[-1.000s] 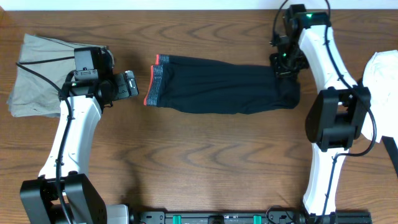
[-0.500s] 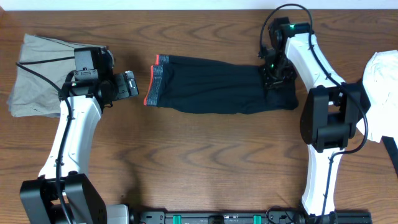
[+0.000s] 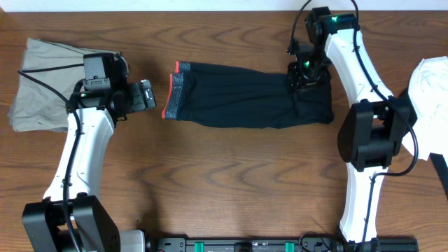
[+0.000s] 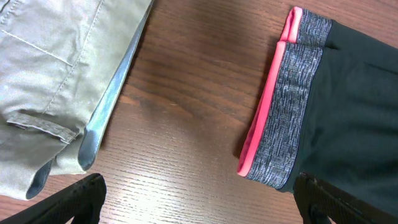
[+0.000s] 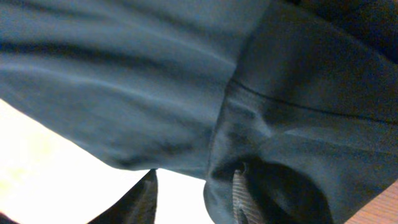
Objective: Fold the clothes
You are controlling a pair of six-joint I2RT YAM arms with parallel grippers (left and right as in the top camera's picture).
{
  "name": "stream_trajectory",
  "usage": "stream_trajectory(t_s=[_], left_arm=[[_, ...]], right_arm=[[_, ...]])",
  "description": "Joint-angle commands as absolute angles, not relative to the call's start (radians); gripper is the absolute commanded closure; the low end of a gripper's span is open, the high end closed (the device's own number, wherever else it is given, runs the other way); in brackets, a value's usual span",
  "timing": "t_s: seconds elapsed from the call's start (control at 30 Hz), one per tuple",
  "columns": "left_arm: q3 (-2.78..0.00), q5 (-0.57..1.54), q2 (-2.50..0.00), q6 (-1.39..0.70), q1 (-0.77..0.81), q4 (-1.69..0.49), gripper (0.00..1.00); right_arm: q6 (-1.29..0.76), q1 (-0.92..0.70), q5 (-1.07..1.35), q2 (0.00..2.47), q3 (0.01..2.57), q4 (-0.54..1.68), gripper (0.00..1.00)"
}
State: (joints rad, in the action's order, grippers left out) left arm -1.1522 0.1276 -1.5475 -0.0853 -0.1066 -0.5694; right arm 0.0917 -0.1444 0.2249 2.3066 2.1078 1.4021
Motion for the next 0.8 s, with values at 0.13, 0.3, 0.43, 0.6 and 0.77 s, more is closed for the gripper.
stream_trajectory(t_s=[0.13,0.3,0.43,0.6,0.77], left_arm=[[-1.149,0.130,-1.543,-0.098,-0.106,-0.570,0.02],[-1.149,0.130,-1.543,-0.098,-0.106,-0.570,0.02],[-1.149,0.130,-1.543,-0.098,-0.106,-0.570,0.02],[-1.149,0.130,-1.543,-0.098,-0.106,-0.570,0.02],[-1.149,0.130,-1.543,-0.098,-0.106,-0.567,0.02]], right_arm=[[-0.044,-0.133,0.114,2.295,2.157,1.352,0.64],[-0.049,-0.103,0.109,2.297,2.143,1.316,0.80],[-0.062,-0.097,0.109,2.297,2.116,1.278,0.97],[-0.091,-0.096,0.106,2.297,2.051,1.212,0.99],[-0.113,-0.096,0.105,2.299,1.951,1.090,0.99]])
